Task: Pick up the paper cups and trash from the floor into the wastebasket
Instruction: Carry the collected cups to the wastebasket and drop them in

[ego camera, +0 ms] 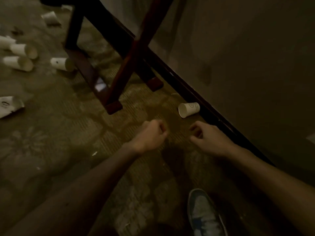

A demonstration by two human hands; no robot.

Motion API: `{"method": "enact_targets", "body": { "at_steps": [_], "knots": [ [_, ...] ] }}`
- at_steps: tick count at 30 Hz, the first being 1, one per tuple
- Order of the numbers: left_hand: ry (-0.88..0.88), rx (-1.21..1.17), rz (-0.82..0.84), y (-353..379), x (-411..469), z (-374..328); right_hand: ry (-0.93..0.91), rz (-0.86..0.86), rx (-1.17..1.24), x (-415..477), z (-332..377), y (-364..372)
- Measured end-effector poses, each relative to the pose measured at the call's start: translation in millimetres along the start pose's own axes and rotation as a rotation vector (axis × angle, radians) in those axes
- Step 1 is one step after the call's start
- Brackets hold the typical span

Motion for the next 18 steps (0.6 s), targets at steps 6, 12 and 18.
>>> {"method": "enact_targets", "body": {
  "at_steps": [6,12,18],
  "knots": [
    [-0.143,-0.079,-0.050,63,95,22,0.052,-0.019,0.056,88,-59,13],
    [-0.190,-0.307,-0.088,97,153,35,-0.070,-0.125,-0.017,156,-80,25],
    [-0.299,-0.328,-0.088,119,195,40,-0.095,-0.168,-0.048,194,-93,24]
  ]
}}
Point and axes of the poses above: each hand's wrist, its own x-axis towards the middle knuckle, its own y-axis out of the palm, z = x × y, the point moved 3 cm from there along x, towards the middle knuckle, and after that the axes turned 12 degrees about -x, right-handed, at the moved point
